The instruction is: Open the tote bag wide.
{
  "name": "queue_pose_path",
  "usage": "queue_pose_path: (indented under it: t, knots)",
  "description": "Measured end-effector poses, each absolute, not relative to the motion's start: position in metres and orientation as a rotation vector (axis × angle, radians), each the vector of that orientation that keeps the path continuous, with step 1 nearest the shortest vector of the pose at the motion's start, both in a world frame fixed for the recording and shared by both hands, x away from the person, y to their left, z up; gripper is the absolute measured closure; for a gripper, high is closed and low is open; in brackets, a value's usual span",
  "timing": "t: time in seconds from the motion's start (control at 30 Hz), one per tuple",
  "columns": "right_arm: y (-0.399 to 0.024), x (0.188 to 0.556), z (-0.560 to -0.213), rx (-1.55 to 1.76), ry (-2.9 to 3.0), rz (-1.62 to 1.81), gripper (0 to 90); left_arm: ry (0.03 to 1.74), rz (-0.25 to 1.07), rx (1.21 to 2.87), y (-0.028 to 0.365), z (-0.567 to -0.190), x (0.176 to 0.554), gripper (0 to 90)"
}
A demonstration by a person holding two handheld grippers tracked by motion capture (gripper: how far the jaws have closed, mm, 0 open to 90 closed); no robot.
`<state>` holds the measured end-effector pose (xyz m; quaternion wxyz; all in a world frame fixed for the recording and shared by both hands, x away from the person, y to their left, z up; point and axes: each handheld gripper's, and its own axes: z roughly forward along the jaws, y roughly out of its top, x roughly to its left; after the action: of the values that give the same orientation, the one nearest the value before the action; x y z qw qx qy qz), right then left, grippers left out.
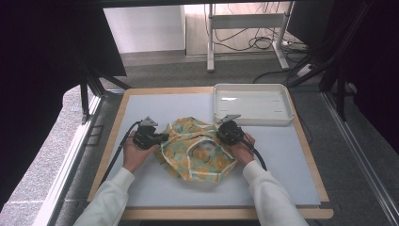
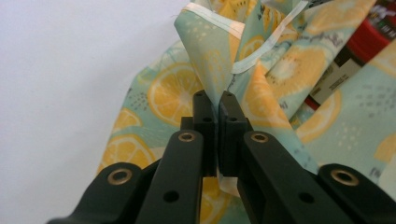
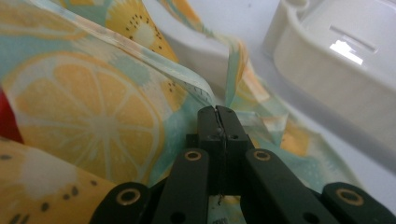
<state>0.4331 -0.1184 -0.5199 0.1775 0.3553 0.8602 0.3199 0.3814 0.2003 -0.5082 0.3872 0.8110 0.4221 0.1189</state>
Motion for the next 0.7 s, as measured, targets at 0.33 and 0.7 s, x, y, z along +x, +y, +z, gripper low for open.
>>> queue_pose_path:
  t: [0.33, 0.7]
  knots:
    - [-0.123, 0.435, -0.523, 1.059, 2.449, 0.91, 89.2, 1.077, 0.284, 2.115, 0.195, -0.518, 0.384, 88.9]
    - [-0.131, 0.433, -0.518, 1.046, 2.418, 0.998, 75.1, 1.069, 0.316, 2.08, 0.195, -0.511, 0.38, 67.7]
